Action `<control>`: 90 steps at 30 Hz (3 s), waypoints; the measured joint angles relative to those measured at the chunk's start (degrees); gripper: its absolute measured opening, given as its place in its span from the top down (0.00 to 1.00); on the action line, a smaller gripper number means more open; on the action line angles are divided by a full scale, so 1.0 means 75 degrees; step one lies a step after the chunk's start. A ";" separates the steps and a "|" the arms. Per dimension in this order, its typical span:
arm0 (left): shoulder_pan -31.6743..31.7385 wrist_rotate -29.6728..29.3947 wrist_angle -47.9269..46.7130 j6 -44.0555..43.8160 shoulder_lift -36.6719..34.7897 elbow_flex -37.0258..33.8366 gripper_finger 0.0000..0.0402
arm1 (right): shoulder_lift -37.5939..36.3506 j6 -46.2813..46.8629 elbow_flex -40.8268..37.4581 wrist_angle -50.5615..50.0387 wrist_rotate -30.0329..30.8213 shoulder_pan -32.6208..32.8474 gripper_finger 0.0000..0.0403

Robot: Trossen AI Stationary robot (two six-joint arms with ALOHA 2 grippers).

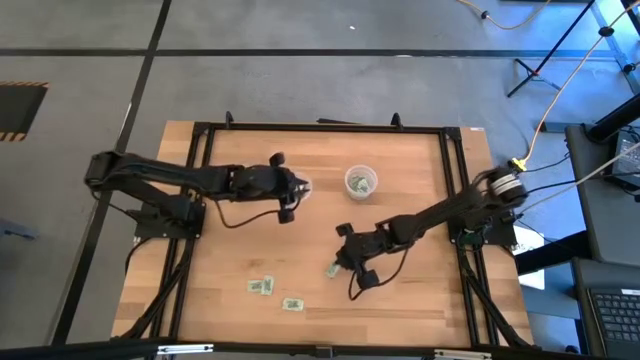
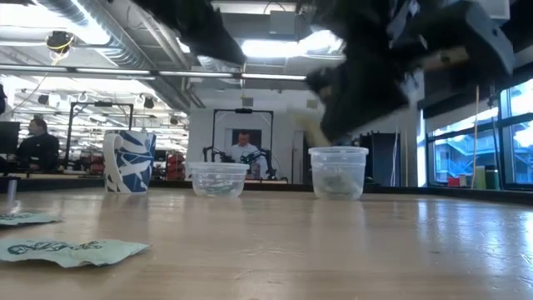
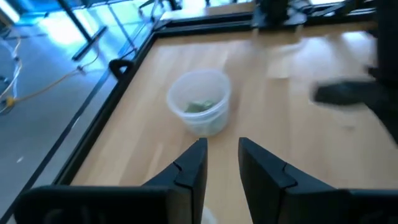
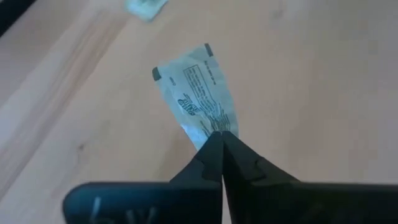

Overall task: Pick and place items into bin
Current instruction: Put the white stevia packet into the right transparent bin

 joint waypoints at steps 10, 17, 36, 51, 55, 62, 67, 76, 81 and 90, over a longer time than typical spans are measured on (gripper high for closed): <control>-0.0876 0.0092 -0.0381 -0.0204 -0.0240 0.0000 0.79 | -0.2107 0.0593 0.0015 -0.2030 0.1562 -0.0900 1.00; -0.1360 0.0769 -0.0954 -0.0615 -0.0207 0.0000 0.79 | -0.2258 0.0455 0.0017 -0.2679 0.1680 -0.2367 1.00; -0.2506 0.0854 -0.2187 -0.2102 -0.0196 -0.0036 0.79 | -0.1054 0.0945 0.0015 -0.3521 0.1735 -0.4176 1.00; -0.3530 0.1243 -0.3435 -0.2888 0.1262 -0.0090 0.78 | -0.0997 0.0842 0.0017 -0.3419 0.1853 -0.4182 0.79; -0.3710 0.1241 -0.3301 -0.3175 0.1568 -0.0090 0.78 | -0.1065 0.1141 0.0020 -0.3420 0.2680 -0.4182 0.71; -0.4007 0.1277 -0.2732 -0.3555 0.1930 -0.0090 0.78 | -0.1265 0.1578 0.0020 -0.3349 0.2931 -0.4176 0.68; -0.4203 0.1646 -0.2698 -0.3682 0.2332 -0.0090 0.78 | -0.1528 0.1753 0.0020 -0.3210 0.2952 -0.4181 0.68; -0.4206 0.1857 -0.2598 -0.3838 0.3041 -0.0090 0.78 | -0.1910 0.1771 0.0020 -0.2915 0.2945 -0.4053 0.68; -0.4209 0.2052 -0.2491 -0.3839 0.3349 -0.0058 0.78 | -0.2041 0.1773 0.0020 -0.2812 0.2927 -0.3919 0.67; -0.4203 0.2102 -0.2475 -0.3821 0.3438 -0.0064 0.87 | -0.2194 0.1761 0.0020 -0.2437 0.2930 -0.3634 0.67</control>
